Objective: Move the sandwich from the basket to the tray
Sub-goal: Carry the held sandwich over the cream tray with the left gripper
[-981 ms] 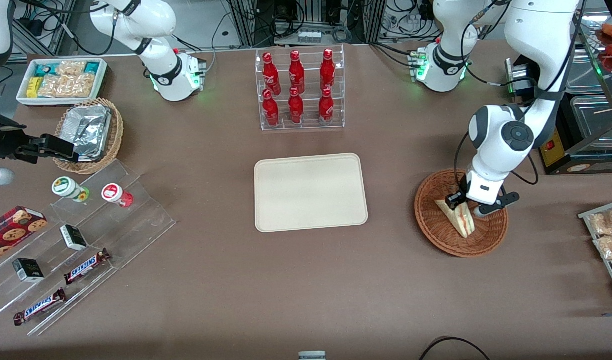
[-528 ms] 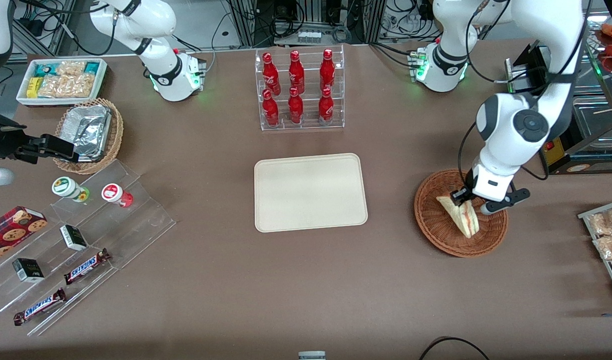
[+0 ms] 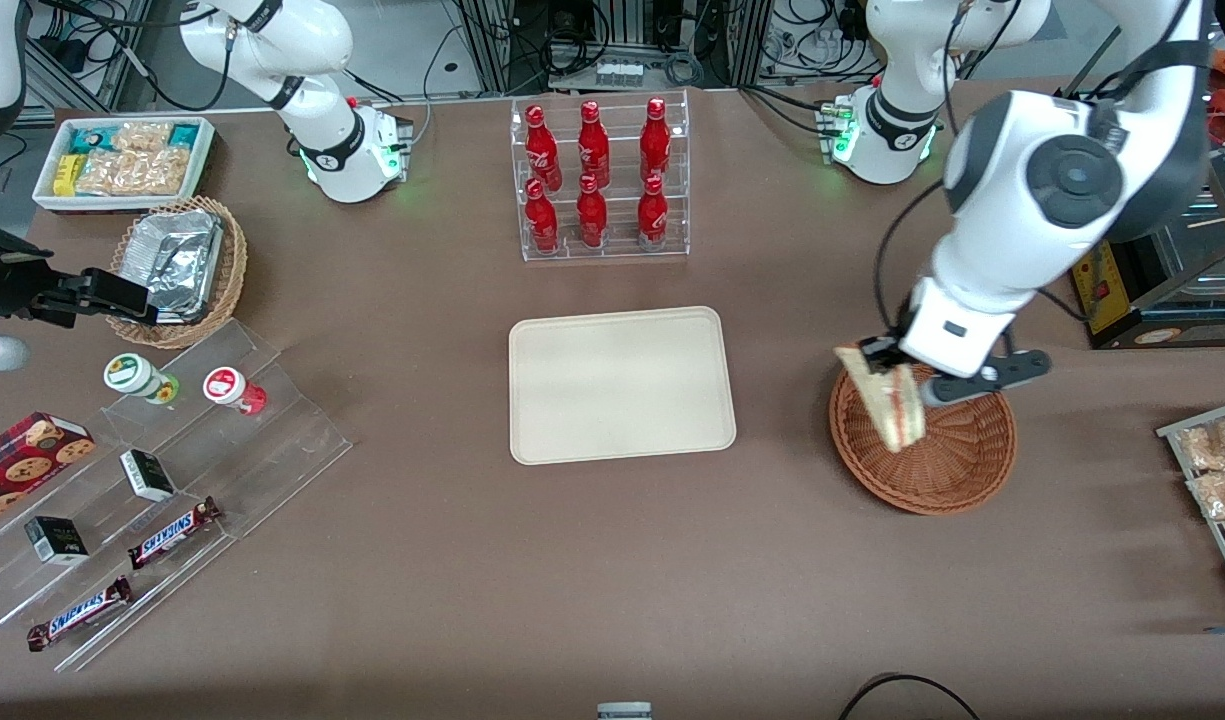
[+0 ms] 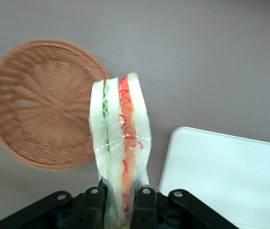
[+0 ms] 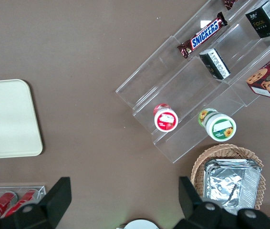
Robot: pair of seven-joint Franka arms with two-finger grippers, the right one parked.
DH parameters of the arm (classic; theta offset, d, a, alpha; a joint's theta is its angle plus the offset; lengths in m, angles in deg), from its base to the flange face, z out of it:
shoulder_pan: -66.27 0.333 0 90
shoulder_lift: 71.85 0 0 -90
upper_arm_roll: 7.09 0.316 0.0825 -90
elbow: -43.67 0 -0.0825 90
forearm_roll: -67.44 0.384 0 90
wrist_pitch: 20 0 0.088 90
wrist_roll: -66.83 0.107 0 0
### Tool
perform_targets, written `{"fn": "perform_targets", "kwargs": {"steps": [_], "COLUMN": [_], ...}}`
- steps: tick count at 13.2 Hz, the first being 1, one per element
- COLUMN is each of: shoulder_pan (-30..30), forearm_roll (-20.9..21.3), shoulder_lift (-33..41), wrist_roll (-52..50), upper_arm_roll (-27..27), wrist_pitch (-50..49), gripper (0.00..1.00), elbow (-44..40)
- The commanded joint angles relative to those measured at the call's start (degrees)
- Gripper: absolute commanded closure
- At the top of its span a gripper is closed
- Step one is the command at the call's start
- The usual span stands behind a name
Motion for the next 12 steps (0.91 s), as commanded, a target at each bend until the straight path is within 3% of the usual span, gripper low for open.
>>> {"fn": "perform_targets", "kwargs": {"steps": [1, 5, 12], "shoulder_pan": [-7.0, -16.6, -26.1], "forearm_roll": [4.2, 5.1, 6.8], "shoulder_lift": [-7.8, -19.0, -29.5], "wrist_roll": [-9.6, -15.4, -15.3], "upper_arm_roll": [-1.2, -1.1, -0.9], "wrist_pitch": [-1.7, -1.3, 8.2], "gripper": [1.00, 1.00, 1.00], "elbow": [-8.2, -18.1, -20.5]}}
